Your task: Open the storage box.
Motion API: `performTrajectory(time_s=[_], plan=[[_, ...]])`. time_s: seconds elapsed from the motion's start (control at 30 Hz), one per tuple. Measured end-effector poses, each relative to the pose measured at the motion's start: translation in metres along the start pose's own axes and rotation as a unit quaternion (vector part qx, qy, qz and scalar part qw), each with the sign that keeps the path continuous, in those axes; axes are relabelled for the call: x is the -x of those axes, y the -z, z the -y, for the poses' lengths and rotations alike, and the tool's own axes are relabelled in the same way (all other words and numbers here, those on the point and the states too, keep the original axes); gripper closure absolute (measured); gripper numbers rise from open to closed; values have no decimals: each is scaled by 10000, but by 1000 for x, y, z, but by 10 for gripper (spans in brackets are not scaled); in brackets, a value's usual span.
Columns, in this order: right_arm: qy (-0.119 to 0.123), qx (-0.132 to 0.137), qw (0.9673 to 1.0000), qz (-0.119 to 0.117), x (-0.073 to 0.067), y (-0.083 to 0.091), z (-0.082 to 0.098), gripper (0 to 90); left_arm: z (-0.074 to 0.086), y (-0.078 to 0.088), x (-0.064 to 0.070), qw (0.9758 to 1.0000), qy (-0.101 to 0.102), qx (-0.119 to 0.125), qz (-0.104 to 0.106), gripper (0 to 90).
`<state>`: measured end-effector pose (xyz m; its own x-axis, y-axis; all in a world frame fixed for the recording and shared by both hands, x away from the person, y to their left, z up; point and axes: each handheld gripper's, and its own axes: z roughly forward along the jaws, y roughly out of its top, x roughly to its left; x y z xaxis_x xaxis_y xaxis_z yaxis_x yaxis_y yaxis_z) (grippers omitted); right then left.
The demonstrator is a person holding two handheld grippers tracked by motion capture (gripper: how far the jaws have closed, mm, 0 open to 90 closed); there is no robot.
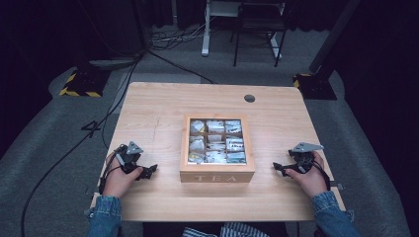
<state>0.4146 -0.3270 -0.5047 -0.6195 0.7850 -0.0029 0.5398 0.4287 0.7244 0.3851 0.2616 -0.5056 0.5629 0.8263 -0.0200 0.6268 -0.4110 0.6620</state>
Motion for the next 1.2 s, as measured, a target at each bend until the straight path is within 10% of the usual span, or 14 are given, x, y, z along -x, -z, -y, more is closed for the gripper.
performTrajectory(time_s=[0.73,1.2], plan=[[-2,5,10000,6,0,0,0,83,-1,-1,-1,10000,-22,-10,3,2],[36,136,9999,-49,0,3,1,237,-1,-1,0,10000,-15,-2,5,3]])
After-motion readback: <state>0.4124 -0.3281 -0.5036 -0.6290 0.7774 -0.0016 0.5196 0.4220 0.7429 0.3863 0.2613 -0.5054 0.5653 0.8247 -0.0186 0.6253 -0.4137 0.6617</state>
